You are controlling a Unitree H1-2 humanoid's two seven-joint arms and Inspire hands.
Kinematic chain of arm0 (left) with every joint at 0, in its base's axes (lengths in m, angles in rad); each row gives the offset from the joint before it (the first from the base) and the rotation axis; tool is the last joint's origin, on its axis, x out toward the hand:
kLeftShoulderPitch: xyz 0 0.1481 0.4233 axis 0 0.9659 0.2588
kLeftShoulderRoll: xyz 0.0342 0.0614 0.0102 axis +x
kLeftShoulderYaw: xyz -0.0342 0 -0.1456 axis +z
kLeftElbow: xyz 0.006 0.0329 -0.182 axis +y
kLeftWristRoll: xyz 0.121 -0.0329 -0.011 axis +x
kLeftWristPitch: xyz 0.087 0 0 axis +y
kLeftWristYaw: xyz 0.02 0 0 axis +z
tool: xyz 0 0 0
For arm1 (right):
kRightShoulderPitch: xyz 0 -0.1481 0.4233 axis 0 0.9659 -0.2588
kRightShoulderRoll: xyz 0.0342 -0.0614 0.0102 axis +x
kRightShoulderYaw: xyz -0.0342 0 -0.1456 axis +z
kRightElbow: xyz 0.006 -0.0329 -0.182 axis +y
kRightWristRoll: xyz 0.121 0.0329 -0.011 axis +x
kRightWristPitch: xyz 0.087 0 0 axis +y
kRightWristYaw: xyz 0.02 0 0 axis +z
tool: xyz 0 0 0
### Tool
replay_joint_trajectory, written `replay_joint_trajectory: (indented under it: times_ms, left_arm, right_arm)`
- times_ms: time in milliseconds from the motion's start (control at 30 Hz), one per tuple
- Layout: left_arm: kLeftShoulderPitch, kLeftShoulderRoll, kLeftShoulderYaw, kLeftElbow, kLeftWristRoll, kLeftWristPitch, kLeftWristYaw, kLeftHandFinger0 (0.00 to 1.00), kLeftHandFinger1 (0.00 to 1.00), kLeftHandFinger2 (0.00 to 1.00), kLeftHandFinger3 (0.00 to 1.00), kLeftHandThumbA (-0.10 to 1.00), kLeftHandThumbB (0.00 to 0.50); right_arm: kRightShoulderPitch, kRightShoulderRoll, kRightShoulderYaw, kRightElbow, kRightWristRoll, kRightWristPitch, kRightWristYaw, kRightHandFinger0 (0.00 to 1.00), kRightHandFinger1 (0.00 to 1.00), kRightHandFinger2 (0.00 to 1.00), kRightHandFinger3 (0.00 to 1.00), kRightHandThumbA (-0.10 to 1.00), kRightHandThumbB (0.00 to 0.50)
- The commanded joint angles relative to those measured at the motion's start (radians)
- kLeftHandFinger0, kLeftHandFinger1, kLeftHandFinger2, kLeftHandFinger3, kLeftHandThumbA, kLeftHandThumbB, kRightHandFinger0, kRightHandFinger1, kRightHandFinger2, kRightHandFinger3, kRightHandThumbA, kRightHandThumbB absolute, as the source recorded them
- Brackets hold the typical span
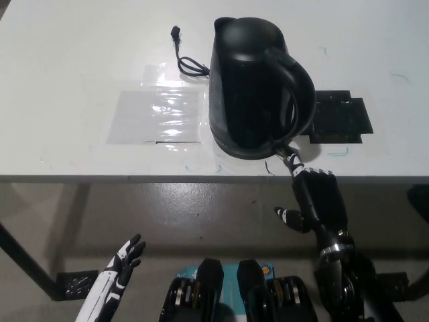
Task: A kettle is kept at the center of the table close to the robot and the robot uses its right index finger to press downwards on the transparent start boiling button
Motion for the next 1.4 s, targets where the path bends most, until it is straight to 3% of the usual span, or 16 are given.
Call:
replay_joint_trajectory:
  times_ms: [0,1367]
  left_arm:
    - [-0.008,0.013,0.001,-0.036,0.002,-0.033,-0.015,1.00,1.00,1.00,1.00,1.00,0.330]
    - [-0.022,0.014,0.002,-0.040,0.001,-0.030,-0.015,1.00,1.00,1.00,1.00,1.00,0.326]
  right_arm:
    - [-0.047,0.000,0.008,-0.002,0.001,0.015,-0.016,0.00,0.00,0.00,1.00,1.00,0.251]
    - [-0.094,-0.019,0.007,0.117,0.033,0.025,-0.044,0.00,0.00,0.00,1.00,1.00,0.230]
